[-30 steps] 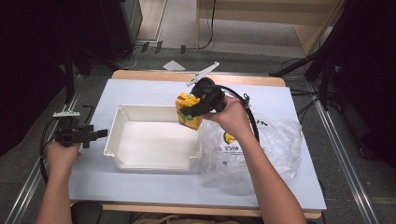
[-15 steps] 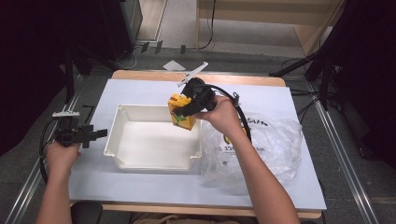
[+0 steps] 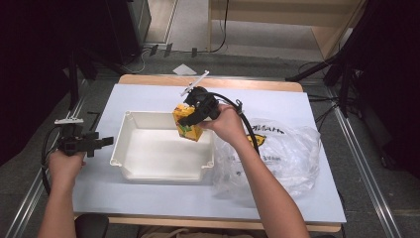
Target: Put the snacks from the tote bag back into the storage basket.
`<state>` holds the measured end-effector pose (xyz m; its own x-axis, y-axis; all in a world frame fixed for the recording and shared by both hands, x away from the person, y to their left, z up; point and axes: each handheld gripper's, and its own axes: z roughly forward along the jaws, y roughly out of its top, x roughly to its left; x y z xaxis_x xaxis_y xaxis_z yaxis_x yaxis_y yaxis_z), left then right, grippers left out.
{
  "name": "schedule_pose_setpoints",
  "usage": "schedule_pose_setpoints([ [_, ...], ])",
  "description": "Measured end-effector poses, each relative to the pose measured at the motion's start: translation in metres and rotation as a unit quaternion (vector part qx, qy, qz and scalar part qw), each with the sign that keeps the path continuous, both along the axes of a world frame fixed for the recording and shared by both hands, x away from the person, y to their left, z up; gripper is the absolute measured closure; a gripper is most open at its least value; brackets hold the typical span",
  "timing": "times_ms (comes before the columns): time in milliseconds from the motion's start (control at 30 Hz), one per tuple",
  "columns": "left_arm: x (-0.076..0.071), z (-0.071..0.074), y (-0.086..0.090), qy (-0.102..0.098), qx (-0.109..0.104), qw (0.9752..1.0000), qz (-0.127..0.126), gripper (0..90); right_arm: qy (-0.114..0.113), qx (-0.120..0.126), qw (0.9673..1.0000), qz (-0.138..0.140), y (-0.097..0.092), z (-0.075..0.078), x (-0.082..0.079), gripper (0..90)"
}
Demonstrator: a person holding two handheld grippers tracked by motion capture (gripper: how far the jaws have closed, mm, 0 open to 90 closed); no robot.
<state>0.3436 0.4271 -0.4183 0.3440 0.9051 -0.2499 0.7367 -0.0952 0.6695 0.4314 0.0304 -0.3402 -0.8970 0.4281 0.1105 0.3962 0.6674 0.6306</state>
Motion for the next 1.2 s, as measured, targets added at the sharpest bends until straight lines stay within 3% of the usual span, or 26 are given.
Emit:
schedule_pose_setpoints([
  [267,0.0,0.0,0.0,0.001,0.0,1.0,0.0,22.4,0.019,-0.006,0.9998,-0.009,0.0,-0.023,0.008,52.5],
  [633,0.0,-0.001,0.0,0.001,0.0,1.0,-0.001,22.3,0.022,-0.011,0.9997,-0.006,0.006,-0.041,0.01,52.5],
  [1200,0.001,-0.002,-0.001,0.004,0.0,1.0,-0.002,22.4,0.026,-0.006,0.9996,-0.001,0.012,-0.053,0.01,52.1],
])
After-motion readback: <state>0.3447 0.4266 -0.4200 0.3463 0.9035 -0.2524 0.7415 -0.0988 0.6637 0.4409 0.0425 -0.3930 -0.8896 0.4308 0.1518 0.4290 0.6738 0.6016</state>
